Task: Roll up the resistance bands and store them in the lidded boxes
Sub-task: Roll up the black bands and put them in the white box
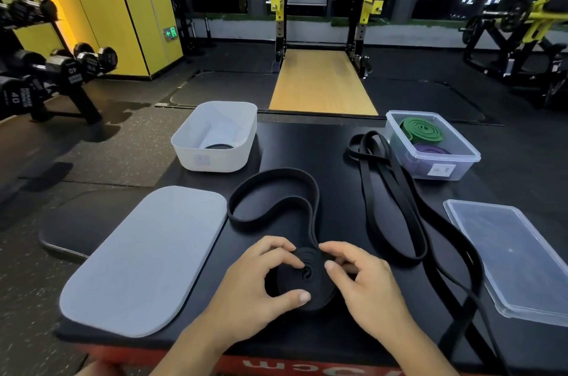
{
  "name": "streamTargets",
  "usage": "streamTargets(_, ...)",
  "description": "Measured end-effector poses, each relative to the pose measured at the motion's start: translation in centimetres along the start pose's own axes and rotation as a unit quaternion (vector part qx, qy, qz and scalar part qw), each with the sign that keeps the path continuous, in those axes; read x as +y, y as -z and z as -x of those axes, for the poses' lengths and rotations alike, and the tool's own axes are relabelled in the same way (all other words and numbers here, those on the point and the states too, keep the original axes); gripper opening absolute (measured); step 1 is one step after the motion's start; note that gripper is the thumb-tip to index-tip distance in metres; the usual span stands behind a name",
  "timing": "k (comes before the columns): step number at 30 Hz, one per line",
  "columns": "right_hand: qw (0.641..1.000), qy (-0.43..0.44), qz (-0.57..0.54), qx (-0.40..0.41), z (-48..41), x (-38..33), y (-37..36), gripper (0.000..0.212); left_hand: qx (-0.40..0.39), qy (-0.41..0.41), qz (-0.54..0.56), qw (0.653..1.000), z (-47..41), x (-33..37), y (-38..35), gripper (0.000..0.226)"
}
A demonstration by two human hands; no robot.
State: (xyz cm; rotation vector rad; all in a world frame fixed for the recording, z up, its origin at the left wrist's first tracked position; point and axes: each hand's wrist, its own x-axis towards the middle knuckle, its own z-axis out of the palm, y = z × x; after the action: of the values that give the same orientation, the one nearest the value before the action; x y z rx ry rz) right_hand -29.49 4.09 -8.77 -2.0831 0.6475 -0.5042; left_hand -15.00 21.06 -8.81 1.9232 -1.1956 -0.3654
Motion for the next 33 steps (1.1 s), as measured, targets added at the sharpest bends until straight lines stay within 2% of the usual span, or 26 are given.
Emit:
streamTargets(3,0.995,-0.006,0.016,-0.095,0.0,-0.3,1.1,0.060,0.009,-0.002,0.002,1.000,0.1,-0.1,0.0,0.032)
streamTargets(5,0.977,0.009,0.057,-0.205,0.3,-0.7,1.9,0.081,0.012,-0.001,0.001,1.000,0.2,-0.2,0.0,0.032)
streamTargets(7,0.956,0.035,0.120,-0.265,0.2,-1.0,2.1,0.097,0.016,-0.007,-0.002,1.000,0.3,-0.2,0.0,0.032)
streamTargets(8,0.955,0.042,0.140,-0.258,0.2,-1.2,1.9,0.099,0.018,-0.011,-0.005,1.000,0.3,-0.3,0.0,0.031)
streamTargets(12,0.970,0.069,0.180,-0.149,0.4,-1.5,0.4,0.099,0.019,-0.027,-0.027,0.999,0.4,-0.4,-0.2,0.029)
streamTargets(15,0.962,0.064,0.229,-0.132,0.5,-1.9,-0.2,0.109,0.035,-0.021,-0.019,0.999,0.4,-0.1,-0.3,0.034)
streamTargets(18,0.958,0.042,0.252,-0.127,0.7,-2.5,-0.6,0.106,0.064,0.008,0.019,0.998,0.4,0.2,-0.1,0.044)
streamTargets(21,0.956,0.030,0.273,-0.105,0.9,-2.8,-0.8,0.099,0.076,0.013,-0.015,0.997,0.3,0.1,-0.3,0.034)
streamTargets(24,0.952,0.008,0.303,-0.049,0.9,-3.2,-1.7,0.092,0.100,0.019,-0.047,0.994,0.2,-0.1,-0.6,0.021)
streamTargets(27,0.950,0.002,0.313,0.011,0.8,-3.4,-2.8,0.096,0.082,0.013,-0.042,0.996,0.2,-0.2,-0.6,0.024)
streamTargets(30,0.951,-0.004,0.306,-0.044,0.5,-3.4,-1.9,0.118,0.074,0.018,-0.013,0.997,0.1,-0.4,-0.3,0.025)
streamTargets(33,0.950,-0.010,0.282,-0.136,-0.2,-3.0,0.2,0.120,0.077,0.013,-0.001,0.997,0.1,-0.6,-0.4,0.020)
